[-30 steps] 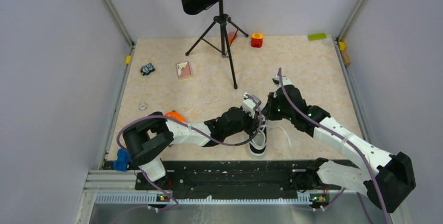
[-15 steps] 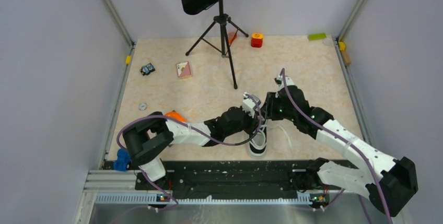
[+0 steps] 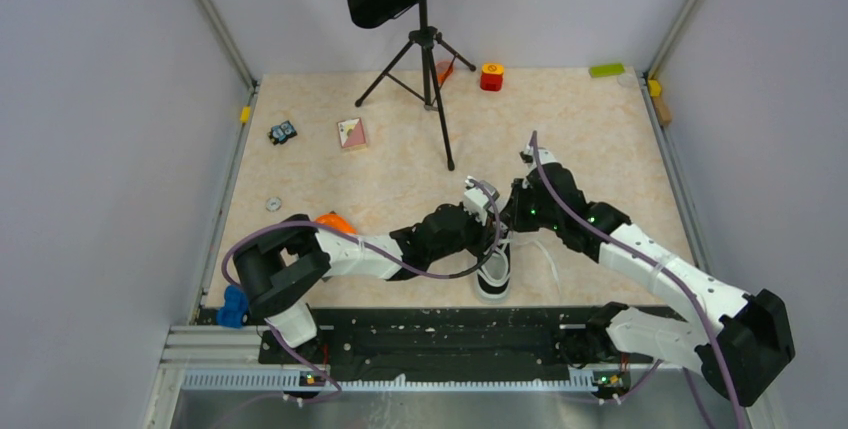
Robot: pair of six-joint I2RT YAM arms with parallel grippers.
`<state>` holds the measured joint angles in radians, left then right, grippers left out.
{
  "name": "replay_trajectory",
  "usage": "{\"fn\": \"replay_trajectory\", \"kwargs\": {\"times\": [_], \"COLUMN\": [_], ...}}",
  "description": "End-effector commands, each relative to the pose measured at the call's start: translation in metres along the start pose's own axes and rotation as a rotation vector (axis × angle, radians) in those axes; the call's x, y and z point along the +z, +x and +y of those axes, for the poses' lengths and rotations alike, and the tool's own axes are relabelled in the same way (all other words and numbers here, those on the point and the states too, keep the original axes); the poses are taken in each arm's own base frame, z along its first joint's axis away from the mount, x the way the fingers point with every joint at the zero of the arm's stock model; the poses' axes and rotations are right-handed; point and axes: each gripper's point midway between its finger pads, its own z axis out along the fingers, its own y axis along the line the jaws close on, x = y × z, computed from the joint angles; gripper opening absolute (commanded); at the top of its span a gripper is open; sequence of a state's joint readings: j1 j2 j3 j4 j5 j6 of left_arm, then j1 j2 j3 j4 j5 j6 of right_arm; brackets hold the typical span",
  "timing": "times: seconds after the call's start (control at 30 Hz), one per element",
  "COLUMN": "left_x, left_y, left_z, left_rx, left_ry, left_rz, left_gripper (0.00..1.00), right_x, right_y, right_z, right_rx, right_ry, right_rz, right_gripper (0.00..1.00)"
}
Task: Tie the shoes
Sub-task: Wrap the shoelace around the shoelace.
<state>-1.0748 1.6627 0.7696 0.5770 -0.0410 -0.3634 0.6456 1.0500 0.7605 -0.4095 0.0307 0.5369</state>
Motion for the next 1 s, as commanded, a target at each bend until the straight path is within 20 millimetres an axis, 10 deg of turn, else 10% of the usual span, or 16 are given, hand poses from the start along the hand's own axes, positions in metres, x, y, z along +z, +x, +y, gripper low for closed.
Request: {"fn": "replay_trajectory", "kwargs": {"times": [0.0,0.63,0.77,0.97], "left_x": [-0.006,-0.004,-0.004,-0.008], "left_y": [-0.025,-0.019,-0.021,-0.026], "left_z": [-0.011,-0.010,-0.012,-0.018], "left_rx": [0.004,0.000,0.015,0.035], "left_ry": [0.047,0.045,0.056,0.113], "left_rz": [-0.081,-0.064,-0.063,-0.055], "left_gripper": [0.00,0.00,0.00,0.00], "right_x": [-0.009,-0.028,-0.030,-0.063], "right_y": [-0.017,-0.024,-0.030,-0.047], "right_z": [-0.004,-0.006,-0.009,-0.037], "right_rx": [0.009,0.036,0.050,0.114], "right_ry": [0.028,0.005,0.040,0.190], "right_rz": [-0.075,-0.164,-0.174,-0.276], "right_gripper": [0.00,0.00,0.38,0.49]}}
